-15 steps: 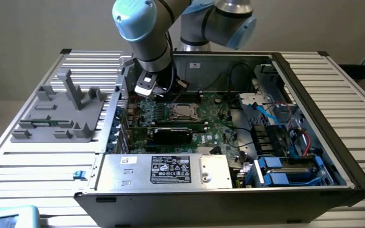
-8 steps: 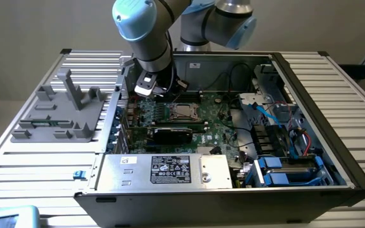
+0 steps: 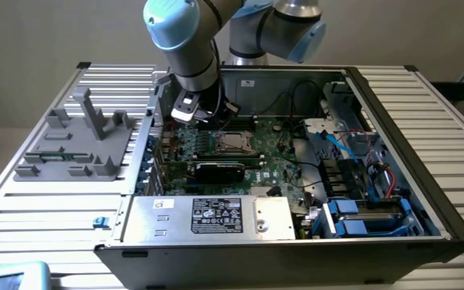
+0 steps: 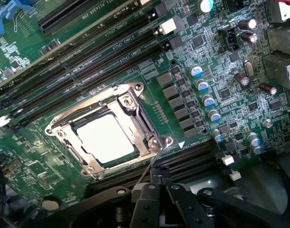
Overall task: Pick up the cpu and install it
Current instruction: 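Install the first cpu locking lever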
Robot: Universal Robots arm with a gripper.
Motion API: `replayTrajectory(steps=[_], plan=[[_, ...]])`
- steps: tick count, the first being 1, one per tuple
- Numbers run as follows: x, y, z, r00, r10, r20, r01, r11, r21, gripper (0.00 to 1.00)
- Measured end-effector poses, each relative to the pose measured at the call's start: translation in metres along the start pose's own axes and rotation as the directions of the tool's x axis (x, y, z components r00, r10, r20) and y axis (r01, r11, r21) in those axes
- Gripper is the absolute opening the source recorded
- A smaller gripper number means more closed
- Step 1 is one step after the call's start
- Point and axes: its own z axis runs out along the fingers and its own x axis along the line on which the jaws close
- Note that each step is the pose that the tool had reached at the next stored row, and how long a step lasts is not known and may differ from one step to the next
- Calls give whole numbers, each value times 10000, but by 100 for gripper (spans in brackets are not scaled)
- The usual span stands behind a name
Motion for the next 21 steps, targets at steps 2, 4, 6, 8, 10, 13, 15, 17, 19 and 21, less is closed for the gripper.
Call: replayTrajectory(steps=[2, 4, 6, 8, 10, 13, 15, 17, 19, 21], plan=[[15, -7, 3, 10000, -16, -35, 16, 10000, -20, 11], [35, -17, 9, 10000, -24, -57, 24, 10000, -10, 11], [44, -21, 12, 10000, -30, -72, 30, 10000, -2, 11], [45, -21, 16, 10000, -30, -76, 30, 10000, 1, 11], [44, -19, 19, 10000, -31, -77, 31, 10000, 1, 11], [44, -17, 23, 10000, -30, -74, 30, 10000, 5, 11], [44, -17, 25, 10000, -27, -69, 27, 10000, 19, 11], [44, -17, 26, 10000, -23, -62, 23, 10000, 33, 11], [44, -16, 27, 10000, -20, -56, 20, 10000, 44, 11], [44, -15, 30, 10000, -18, -51, 18, 10000, 54, 11]])
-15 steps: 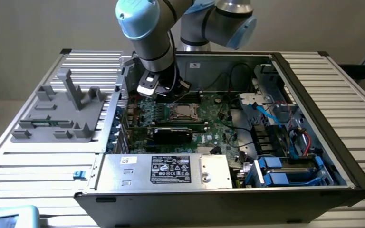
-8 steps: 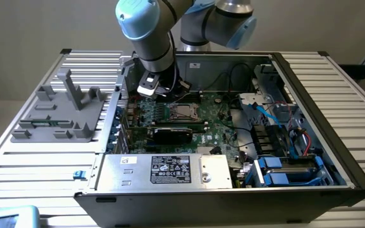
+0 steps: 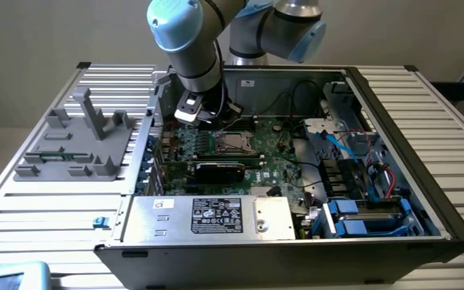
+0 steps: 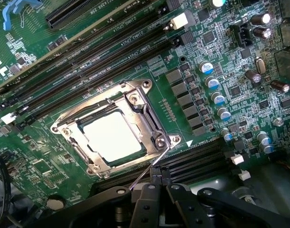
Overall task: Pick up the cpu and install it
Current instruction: 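Install the first cpu locking lever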
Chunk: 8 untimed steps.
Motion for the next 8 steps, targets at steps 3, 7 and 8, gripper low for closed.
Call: replayTrajectory(steps=[3, 7, 8], plan=[[3, 1, 7, 10000, 4, 9, -4, 10000, 12, 11], [20, -5, 20, 10000, 6, 12, -6, 10000, 22, 11], [25, -7, 23, 10000, 7, 12, -7, 10000, 25, 11]])
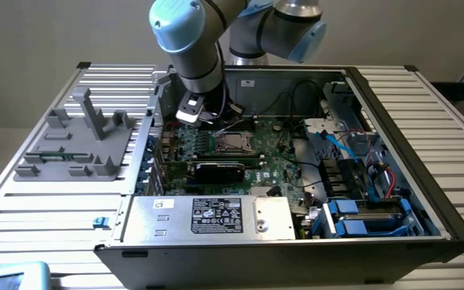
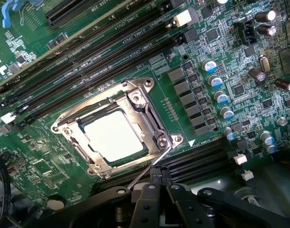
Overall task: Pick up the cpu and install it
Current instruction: 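Install the first cpu locking lever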
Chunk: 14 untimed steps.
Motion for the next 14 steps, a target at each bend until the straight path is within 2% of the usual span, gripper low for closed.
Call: replayTrajectory(steps=[6, 14], plan=[[30, -12, 13, 10000, 1, 4, -1, 10000, 4, 11], [34, -9, 26, 10000, 12, 24, -12, 10000, 45, 11]])
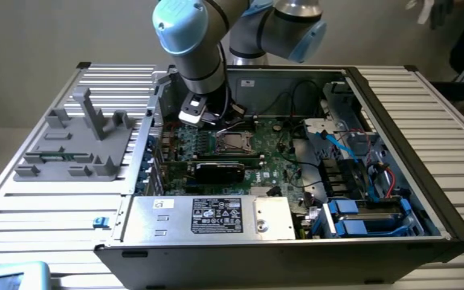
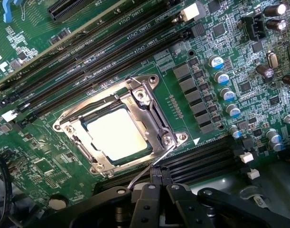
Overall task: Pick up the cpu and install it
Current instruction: 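Install the first cpu locking lever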
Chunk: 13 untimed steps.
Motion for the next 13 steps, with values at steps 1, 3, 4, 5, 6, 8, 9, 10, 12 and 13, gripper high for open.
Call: replayTrajectory(steps=[1, 3, 4, 5, 6, 8, 9, 10, 12, 13], plan=[[4, 0, 1, 10000, -1, 1, 1, 10000, 1, 11], [11, 1, 3, 10000, 1, 0, -1, 10000, 3, 11], [17, 0, 4, 10000, 2, 0, -2, 10000, 2, 11], [21, 0, 4, 10000, 2, -1, -2, 10000, 2, 11], [25, -1, 5, 10000, 2, -1, -2, 10000, 2, 11], [30, -3, 6, 10000, 3, 0, -3, 10000, 1, 11], [31, -3, 7, 10000, 5, 0, -5, 10000, 2, 11], [32, -4, 7, 10000, 5, 1, -5, 10000, 1, 11], [33, -4, 7, 10000, 5, 2, -5, 10000, -1, 11], [34, -4, 8, 10000, 6, 3, -6, 10000, -2, 11]])
